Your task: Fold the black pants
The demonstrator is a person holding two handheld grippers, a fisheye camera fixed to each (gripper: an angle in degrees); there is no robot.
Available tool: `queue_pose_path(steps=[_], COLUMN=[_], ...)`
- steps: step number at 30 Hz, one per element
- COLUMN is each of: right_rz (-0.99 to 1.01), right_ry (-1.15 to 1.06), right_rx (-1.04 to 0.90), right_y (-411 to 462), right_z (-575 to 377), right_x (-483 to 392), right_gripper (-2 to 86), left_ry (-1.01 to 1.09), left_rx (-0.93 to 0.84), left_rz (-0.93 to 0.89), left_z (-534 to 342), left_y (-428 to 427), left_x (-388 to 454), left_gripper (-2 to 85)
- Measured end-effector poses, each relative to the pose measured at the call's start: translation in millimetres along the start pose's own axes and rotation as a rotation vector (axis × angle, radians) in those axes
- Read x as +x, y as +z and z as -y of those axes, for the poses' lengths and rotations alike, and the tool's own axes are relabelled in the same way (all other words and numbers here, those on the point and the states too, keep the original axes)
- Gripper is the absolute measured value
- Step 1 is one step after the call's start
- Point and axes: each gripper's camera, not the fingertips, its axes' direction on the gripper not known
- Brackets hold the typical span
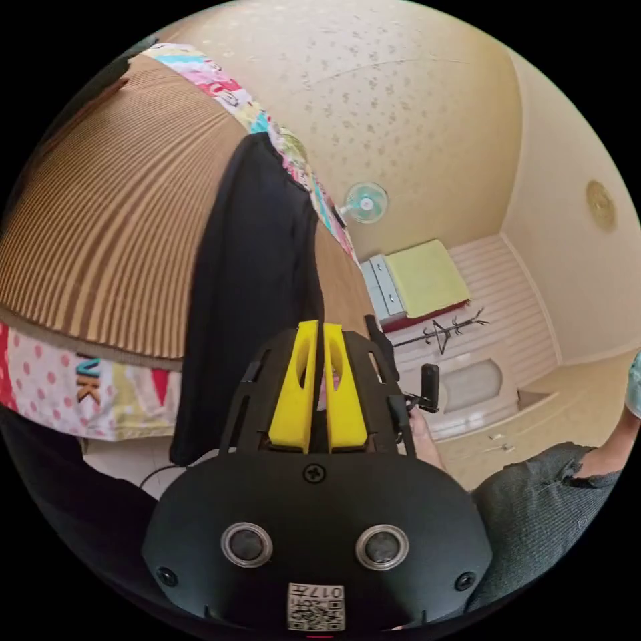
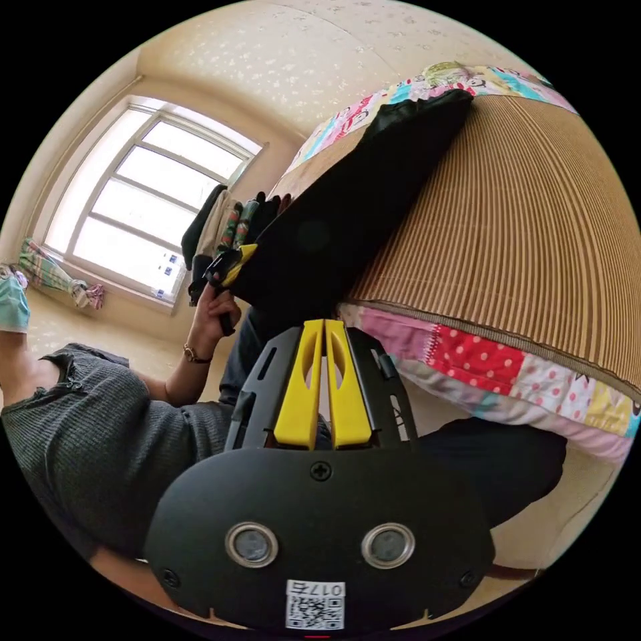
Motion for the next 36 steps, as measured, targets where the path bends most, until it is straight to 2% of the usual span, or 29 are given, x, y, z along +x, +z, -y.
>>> queue_pose_path(steps=[4, 8, 12, 14, 19, 22, 24, 26, 27, 29, 31, 33, 36], right_rz=[-0.07, -0.129, 0.003, -0.032, -0.189, -0.298, -0.348, -0.476, -0.607, -0.761, -0.978, -1.054, -0.931], right_ry=[0.084, 0.146, 0.241, 0.259, 0.306, 0.36, 0.369, 0.421, 0.444, 0.378, 0.18, 0.008, -0.149], right_rx=[-0.044, -0.025, 0.117, 0.146, 0.318, 0.44, 0.424, 0.381, 0.373, 0.368, 0.39, 0.403, 0.466], right_y=[10.2, 19.3, 29.3, 34.8, 48.2, 69.5, 89.4, 105.8, 112.6, 122.5, 147.6, 172.1, 193.3], right_z=[30.7, 110.3, 223.9, 280.1, 424.8, 462.1, 483.7, 502.1, 511.2, 527.0, 548.8, 566.1, 594.4], right_x=[32.6, 61.5, 119.4, 141.0, 168.6, 159.9, 156.5, 152.1, 142.6, 114.9, 51.5, -1.3, -73.3], right_gripper=[3.4, 6.5, 7.9, 9.3, 12.4, 12.3, 10.5, 7.1, 5.1, 4.1, 3.4, 3.0, 2.6], left_ry=[-0.143, -0.058, 0.032, 0.057, 0.078, 0.1, 0.095, 0.085, 0.084, 0.1, 0.131, 0.151, 0.131], left_rx=[-0.081, -0.09, -0.121, -0.133, -0.173, -0.175, -0.175, -0.171, -0.169, -0.165, -0.176, -0.174, -0.084], left_rz=[0.08, 0.099, 0.189, 0.214, 0.232, 0.236, 0.221, 0.209, 0.206, 0.172, 0.047, -0.115, -0.218], left_z=[-19.6, -26.5, -21.7, -19.4, -10.2, -6.9, -5.3, -4.1, -3.3, -1.9, 1.3, 5.0, 0.3], left_y=[-5.9, -3.6, -2.7, -2.6, -2.8, -6.3, -8.4, -10.9, -12.8, -16.0, -18.6, -29.1, -57.6], left_x=[-56.7, -58.8, -43.6, -39.6, -41.3, -43.6, -47.5, -49.4, -49.4, -48.3, -50.5, -49.8, -48.1], left_gripper=[-0.7, -0.7, -0.7, -0.7, -0.7, -0.7, -0.7, -0.7, -0.7, -0.5, -0.4, -0.4, -0.6])
